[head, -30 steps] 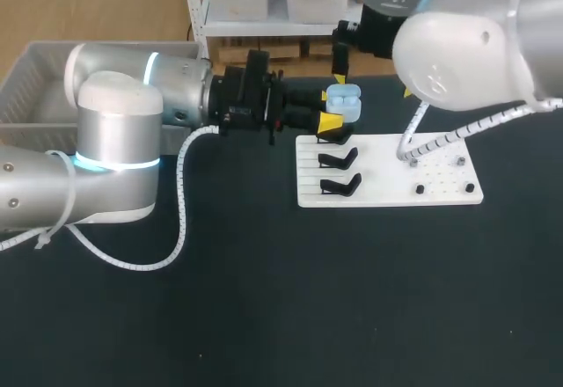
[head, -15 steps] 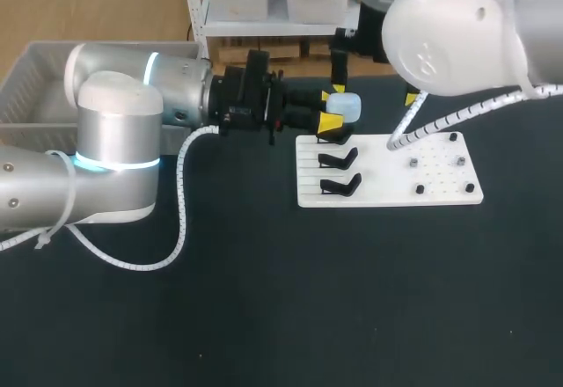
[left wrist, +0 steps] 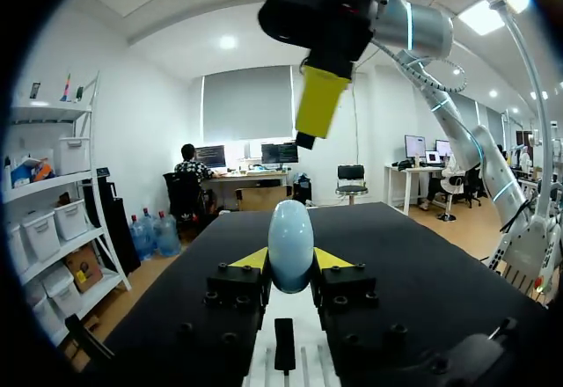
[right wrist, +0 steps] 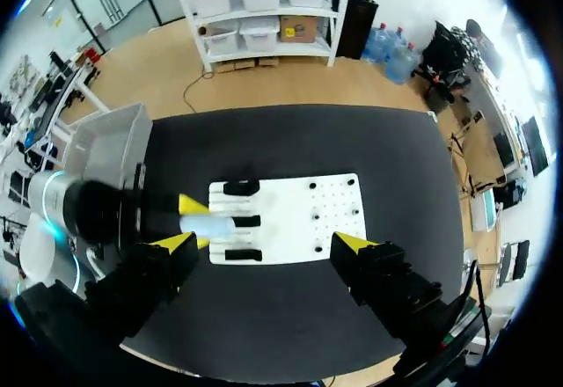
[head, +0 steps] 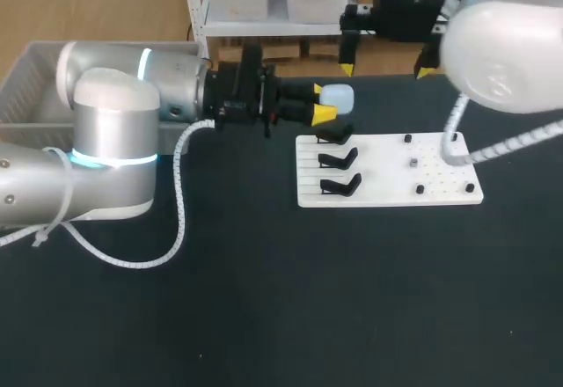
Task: Pick up each earbud case from the left stands, insert the matching earbuds, close the lid, and place the case in the box.
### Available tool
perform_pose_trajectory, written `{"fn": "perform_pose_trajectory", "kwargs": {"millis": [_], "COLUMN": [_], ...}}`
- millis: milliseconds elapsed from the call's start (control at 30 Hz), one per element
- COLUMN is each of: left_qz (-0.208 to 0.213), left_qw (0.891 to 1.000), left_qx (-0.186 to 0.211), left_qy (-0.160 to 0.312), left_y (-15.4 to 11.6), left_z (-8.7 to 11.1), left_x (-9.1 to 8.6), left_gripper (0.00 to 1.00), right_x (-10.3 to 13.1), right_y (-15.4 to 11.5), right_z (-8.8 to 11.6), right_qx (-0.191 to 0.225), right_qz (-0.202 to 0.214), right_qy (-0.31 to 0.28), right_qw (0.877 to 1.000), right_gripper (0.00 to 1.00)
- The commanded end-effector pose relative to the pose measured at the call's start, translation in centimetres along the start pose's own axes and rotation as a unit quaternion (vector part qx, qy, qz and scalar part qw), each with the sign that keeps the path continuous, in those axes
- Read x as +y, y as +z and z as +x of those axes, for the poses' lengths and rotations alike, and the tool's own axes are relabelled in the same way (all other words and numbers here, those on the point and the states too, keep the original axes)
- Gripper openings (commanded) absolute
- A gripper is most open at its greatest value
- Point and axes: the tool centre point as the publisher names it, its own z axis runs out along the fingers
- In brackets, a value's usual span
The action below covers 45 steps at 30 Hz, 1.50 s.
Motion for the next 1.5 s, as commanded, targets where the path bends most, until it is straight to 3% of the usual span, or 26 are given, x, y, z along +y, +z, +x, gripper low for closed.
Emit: {"fn": "perform_pose_trajectory", "kwargs": {"millis": [33,267,433,667,900,1067,1200,1433,1467,1500], "left_qz": [-0.058,-0.14,-0.201,-0.28,-0.342,-0.362,-0.36,-0.353,-0.35,-0.344], "left_qw": [0.998,0.99,0.979,0.957,0.924,0.903,0.901,0.902,0.904,0.907], "left_qx": [0.02,0.021,0.033,0.061,0.147,0.201,0.201,0.205,0.205,0.203], "left_qy": [-0.003,0.007,-0.006,-0.049,-0.085,-0.118,-0.137,-0.137,-0.136,-0.134], "left_y": [-3.1,-9.2,-14.8,-22.9,-29.3,-33.0,-34.5,-35.5,-35.7,-35.7], "left_z": [-2.4,-5.7,-5.4,-3.5,-0.8,2.5,4.6,6.0,6.2,6.2], "left_x": [-1.5,-0.3,1.7,5.2,7.4,8.8,10.4,12.6,12.8,12.8], "left_gripper": [0.0,0.0,0.0,0.0,0.0,0.0,0.0,0.0,0.16,0.59], "right_x": [-1.7,-1.7,-1.7,-1.7,-1.7,-1.7,-1.7,-1.7,-1.7,-1.7], "right_y": [-2.0,-2.0,-2.0,-2.0,-2.0,-2.0,-2.0,-2.0,-2.0,-2.0], "right_z": [2.1,2.1,2.1,2.1,2.1,2.1,2.1,2.1,2.1,2.1], "right_qx": [0.007,0.007,0.007,0.007,0.007,0.007,0.007,0.007,0.007,0.007], "right_qz": [-0.024,-0.024,-0.024,-0.024,-0.024,-0.024,-0.024,-0.024,-0.024,-0.024], "right_qy": [0.005,0.005,0.005,0.005,0.005,0.005,0.005,0.005,0.005,0.005], "right_qw": [1.0,1.0,1.0,1.0,1.0,1.0,1.0,1.0,1.0,1.0], "right_gripper": [1.0,1.0,1.0,1.0,1.0,1.0,1.0,1.0,1.0,1.0]}}
